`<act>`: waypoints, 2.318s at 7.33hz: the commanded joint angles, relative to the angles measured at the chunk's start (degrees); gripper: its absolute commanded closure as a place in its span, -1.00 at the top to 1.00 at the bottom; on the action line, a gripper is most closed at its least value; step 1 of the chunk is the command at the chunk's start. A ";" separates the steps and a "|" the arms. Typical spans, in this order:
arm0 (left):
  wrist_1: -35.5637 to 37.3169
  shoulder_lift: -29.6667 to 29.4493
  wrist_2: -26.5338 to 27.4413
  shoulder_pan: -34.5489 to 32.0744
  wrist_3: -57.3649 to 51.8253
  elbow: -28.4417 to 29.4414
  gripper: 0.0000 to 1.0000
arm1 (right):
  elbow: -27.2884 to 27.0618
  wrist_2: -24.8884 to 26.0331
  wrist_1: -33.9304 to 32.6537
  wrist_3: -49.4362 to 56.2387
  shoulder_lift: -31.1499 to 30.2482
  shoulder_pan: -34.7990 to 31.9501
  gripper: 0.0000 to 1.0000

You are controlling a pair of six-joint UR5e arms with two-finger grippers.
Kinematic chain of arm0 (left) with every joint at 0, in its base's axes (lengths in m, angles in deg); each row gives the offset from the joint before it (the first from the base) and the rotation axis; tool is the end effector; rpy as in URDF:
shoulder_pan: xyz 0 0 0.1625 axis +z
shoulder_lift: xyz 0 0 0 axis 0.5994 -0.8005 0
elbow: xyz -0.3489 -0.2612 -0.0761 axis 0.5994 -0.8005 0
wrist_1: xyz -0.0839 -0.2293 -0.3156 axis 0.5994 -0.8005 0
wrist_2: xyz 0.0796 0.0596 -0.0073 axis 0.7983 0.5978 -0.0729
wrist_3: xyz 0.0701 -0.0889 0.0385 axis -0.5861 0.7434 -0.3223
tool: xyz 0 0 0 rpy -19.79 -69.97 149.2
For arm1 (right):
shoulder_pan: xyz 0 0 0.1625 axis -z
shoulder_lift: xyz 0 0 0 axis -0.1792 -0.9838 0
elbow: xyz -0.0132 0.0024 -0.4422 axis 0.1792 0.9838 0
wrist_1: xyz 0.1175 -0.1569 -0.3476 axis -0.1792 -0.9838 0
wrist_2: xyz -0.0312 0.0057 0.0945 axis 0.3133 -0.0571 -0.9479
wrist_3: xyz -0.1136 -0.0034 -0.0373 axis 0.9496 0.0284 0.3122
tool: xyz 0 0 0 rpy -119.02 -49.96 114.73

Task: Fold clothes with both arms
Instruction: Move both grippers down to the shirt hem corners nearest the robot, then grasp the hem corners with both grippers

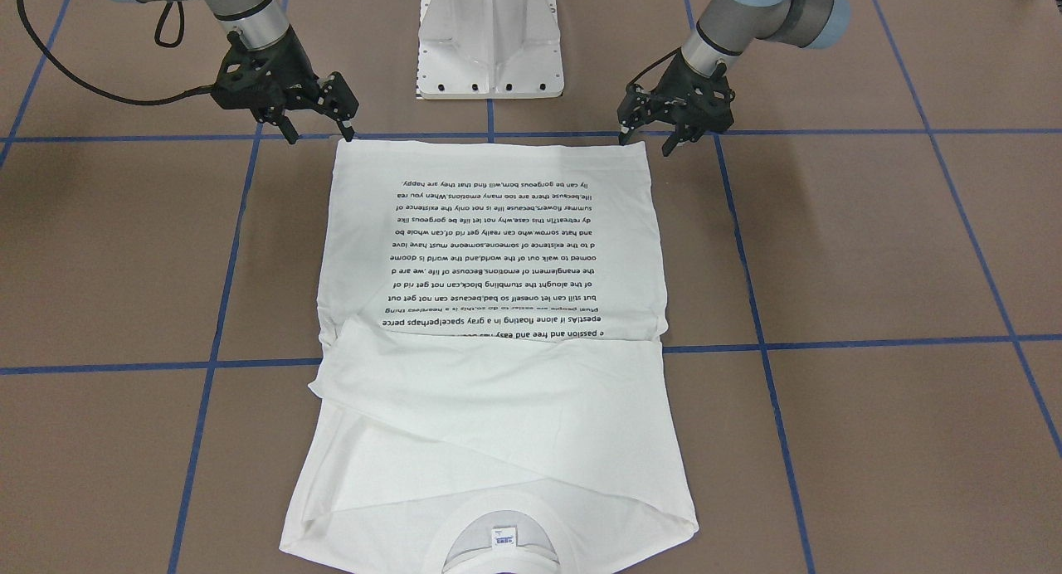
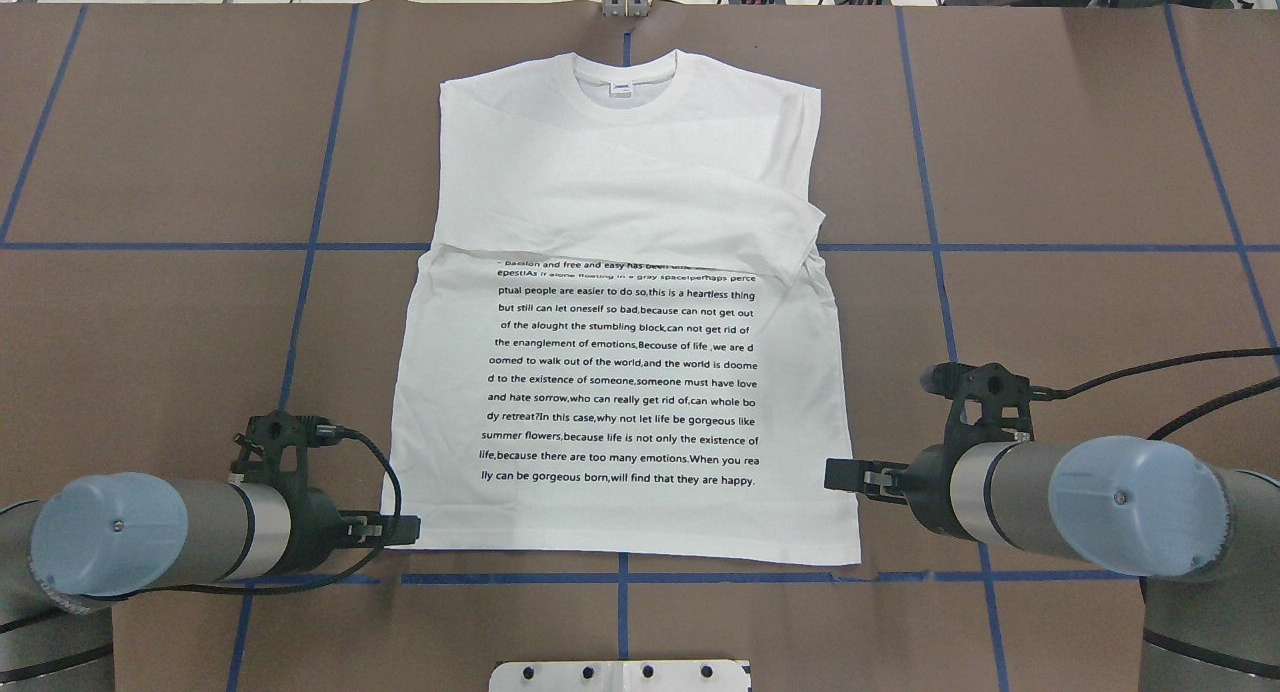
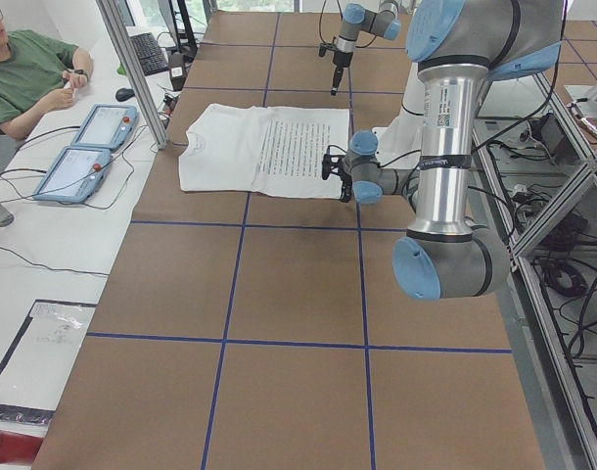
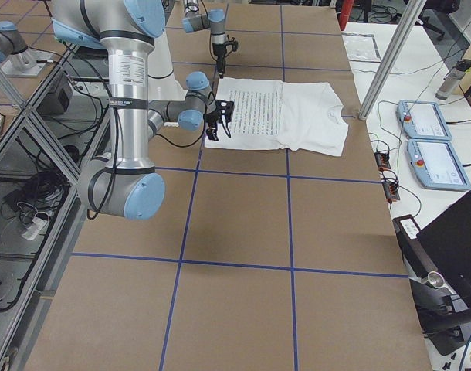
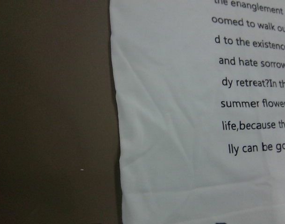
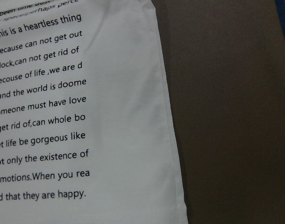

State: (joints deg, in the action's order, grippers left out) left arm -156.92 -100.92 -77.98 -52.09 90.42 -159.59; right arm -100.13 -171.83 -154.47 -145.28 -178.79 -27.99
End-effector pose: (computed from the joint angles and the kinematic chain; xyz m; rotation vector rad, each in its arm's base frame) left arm 0.4556 -0.2477 0.4238 0.1394 1.0701 -0.0024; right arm -0.4032 -0.2612 0.3813 0.1159 -0.9639 0.2206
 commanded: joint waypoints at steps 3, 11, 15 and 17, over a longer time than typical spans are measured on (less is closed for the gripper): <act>0.53 -0.22 0.07 0.68 0.04 0.57 0.19 | -0.03 0.00 0.07 0.07 0.01 0.00 1.00; 1.67 -1.19 0.07 0.77 0.04 0.05 -1.00 | -0.03 -0.09 0.16 -0.54 -0.17 0.44 1.00; 1.58 -2.68 -0.81 -0.02 -0.05 -2.41 -1.00 | -1.61 5.34 -0.72 -19.85 -1.66 6.40 0.93; 1.58 -3.20 -0.72 -0.20 0.04 -2.42 -1.00 | -1.61 10.00 -6.15 -32.48 -1.32 9.83 0.71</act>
State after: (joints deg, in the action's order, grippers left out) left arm -155.33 -103.80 -78.72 -52.13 90.43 -161.87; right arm -101.67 -164.68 -157.67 -169.90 -180.25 -20.26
